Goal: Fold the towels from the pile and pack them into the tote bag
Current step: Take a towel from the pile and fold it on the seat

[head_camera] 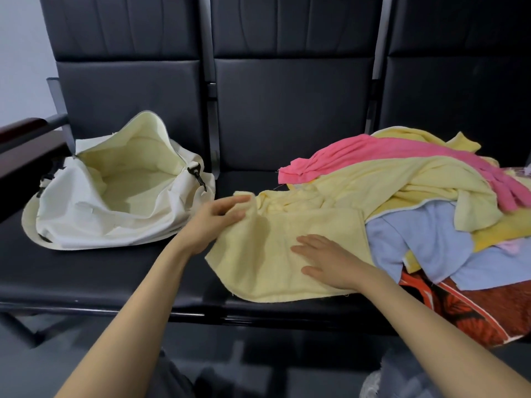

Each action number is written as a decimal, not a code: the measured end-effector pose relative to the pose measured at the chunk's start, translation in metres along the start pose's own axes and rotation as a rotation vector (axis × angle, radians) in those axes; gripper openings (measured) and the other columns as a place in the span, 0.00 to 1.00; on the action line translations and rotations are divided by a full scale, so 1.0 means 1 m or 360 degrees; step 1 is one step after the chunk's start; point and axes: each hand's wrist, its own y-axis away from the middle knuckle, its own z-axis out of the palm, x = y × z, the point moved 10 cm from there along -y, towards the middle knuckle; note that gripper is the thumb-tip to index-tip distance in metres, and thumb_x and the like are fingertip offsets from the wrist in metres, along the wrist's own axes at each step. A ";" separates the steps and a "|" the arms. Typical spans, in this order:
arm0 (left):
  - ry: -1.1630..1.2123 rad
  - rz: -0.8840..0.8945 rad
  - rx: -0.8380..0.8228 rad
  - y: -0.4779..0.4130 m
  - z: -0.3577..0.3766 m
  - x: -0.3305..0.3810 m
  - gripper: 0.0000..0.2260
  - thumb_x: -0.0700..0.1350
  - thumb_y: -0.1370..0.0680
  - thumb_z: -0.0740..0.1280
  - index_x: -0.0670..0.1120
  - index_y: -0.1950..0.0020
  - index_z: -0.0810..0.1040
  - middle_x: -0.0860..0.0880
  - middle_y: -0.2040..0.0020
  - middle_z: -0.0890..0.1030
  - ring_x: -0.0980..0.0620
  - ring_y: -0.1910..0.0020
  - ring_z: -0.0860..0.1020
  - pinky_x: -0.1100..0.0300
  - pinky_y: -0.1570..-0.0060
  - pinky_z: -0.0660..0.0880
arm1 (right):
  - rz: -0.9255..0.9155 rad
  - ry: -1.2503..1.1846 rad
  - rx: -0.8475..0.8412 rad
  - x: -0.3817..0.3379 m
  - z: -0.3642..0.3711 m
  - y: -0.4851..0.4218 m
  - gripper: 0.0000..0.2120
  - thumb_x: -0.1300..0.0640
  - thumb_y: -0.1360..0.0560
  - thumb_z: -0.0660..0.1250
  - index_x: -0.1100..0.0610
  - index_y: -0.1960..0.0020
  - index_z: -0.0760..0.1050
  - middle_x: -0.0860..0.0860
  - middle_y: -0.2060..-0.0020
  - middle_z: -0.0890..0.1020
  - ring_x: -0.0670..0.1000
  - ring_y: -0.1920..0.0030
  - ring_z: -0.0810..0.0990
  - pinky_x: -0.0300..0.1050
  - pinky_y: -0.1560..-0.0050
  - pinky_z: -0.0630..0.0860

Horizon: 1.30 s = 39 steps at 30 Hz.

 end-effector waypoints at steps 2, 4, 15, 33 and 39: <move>-0.0007 -0.0013 -0.0189 -0.004 0.035 0.010 0.20 0.45 0.24 0.70 0.60 0.34 0.74 0.54 0.37 0.78 0.54 0.45 0.80 0.56 0.46 0.77 | 0.0068 -0.0149 0.0095 0.008 -0.012 0.004 0.22 0.51 0.19 0.58 0.52 0.25 0.63 0.49 0.25 0.60 0.50 0.25 0.57 0.43 0.27 0.56; -0.0062 -0.0038 -0.0263 -0.011 0.065 0.017 0.27 0.42 0.25 0.71 0.59 0.29 0.70 0.53 0.34 0.75 0.60 0.52 0.80 0.65 0.57 0.75 | 0.0204 -0.0299 0.0281 0.024 -0.028 0.009 0.18 0.53 0.19 0.59 0.54 0.30 0.70 0.50 0.31 0.70 0.50 0.32 0.68 0.43 0.34 0.66; 0.0154 -0.0110 -0.0387 -0.050 0.192 0.032 0.33 0.32 0.26 0.69 0.46 0.24 0.62 0.45 0.34 0.73 0.51 0.55 0.79 0.58 0.60 0.81 | 0.1009 -0.1956 0.0349 0.101 -0.020 0.047 0.12 0.56 0.18 0.55 0.58 0.54 0.75 0.53 0.65 0.76 0.50 0.66 0.76 0.44 0.64 0.78; -0.0312 -0.0167 -0.0009 -0.039 0.136 0.000 0.14 0.34 0.22 0.61 0.44 0.38 0.73 0.47 0.48 0.78 0.50 0.57 0.78 0.61 0.58 0.77 | 0.1017 -0.0971 0.0234 0.116 -0.023 0.055 0.18 0.58 0.21 0.58 0.61 0.32 0.68 0.58 0.37 0.75 0.58 0.40 0.74 0.51 0.39 0.73; -0.0945 -0.0425 0.0123 -0.027 0.103 -0.026 0.17 0.47 0.25 0.70 0.43 0.45 0.65 0.47 0.51 0.74 0.49 0.55 0.74 0.61 0.65 0.68 | 0.1056 -0.0791 0.0249 0.127 -0.023 0.063 0.17 0.52 0.23 0.65 0.60 0.38 0.72 0.56 0.44 0.78 0.55 0.46 0.77 0.45 0.50 0.73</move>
